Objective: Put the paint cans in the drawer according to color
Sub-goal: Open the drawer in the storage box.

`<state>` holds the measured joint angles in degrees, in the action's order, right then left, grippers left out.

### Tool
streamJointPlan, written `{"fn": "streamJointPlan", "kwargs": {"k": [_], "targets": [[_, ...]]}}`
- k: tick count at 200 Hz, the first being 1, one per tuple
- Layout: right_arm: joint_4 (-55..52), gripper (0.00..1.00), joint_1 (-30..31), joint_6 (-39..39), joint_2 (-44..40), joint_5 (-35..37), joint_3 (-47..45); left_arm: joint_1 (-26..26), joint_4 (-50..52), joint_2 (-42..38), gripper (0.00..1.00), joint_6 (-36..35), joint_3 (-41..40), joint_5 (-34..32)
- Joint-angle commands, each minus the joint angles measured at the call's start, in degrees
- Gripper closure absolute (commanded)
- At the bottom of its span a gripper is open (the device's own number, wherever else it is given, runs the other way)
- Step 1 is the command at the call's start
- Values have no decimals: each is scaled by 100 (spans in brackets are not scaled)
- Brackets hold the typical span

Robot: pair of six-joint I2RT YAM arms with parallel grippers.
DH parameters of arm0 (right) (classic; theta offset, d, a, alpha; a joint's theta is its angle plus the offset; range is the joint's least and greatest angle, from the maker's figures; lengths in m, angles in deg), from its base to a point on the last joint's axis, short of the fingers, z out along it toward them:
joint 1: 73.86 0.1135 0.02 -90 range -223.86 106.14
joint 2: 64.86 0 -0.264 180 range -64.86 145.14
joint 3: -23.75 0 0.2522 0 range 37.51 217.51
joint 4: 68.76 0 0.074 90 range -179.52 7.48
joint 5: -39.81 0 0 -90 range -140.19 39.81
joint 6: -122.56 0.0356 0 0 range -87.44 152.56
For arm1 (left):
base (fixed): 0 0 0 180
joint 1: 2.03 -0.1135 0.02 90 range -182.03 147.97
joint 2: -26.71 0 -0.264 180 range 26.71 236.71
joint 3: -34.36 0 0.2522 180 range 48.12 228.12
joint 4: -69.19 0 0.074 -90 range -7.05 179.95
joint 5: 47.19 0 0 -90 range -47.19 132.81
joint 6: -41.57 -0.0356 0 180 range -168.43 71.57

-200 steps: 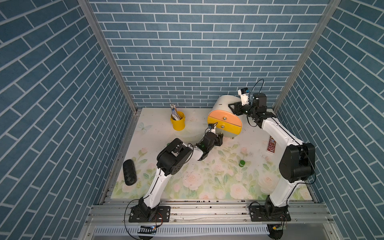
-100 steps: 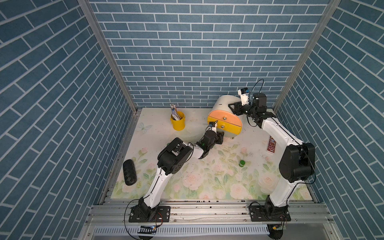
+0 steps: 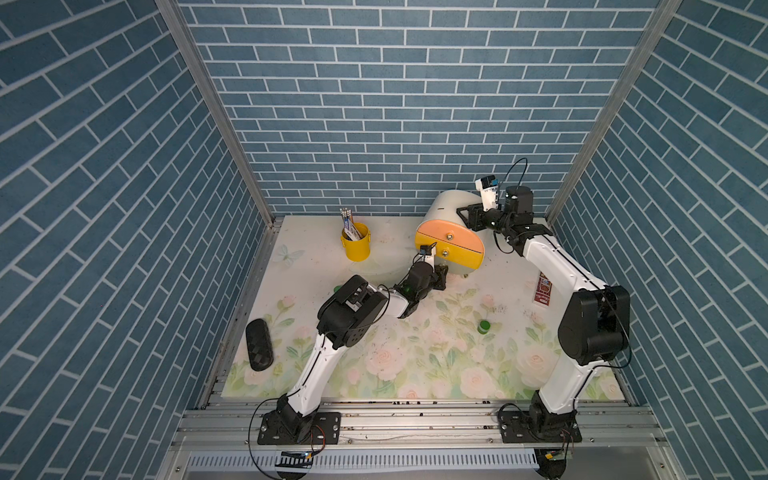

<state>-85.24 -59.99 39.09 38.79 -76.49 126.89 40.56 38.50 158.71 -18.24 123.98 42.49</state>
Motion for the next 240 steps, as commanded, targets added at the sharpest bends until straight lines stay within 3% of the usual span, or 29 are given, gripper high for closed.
{"fn": "streamJointPlan", "kwargs": {"k": [1,40,117,240], "targets": [[-356,48,19,-106,190,11,-44,-40,-82,62,62,-40,193,-82],[-373,48,19,-108,181,11,-44,-58,-92,60,63,-44,219,-56],[-382,49,15,-116,172,20,-38,-55,-152,2,80,-32,108,-8],[-410,48,-15,-116,155,55,-57,74,-442,-698,83,-41,-1134,29]]}}
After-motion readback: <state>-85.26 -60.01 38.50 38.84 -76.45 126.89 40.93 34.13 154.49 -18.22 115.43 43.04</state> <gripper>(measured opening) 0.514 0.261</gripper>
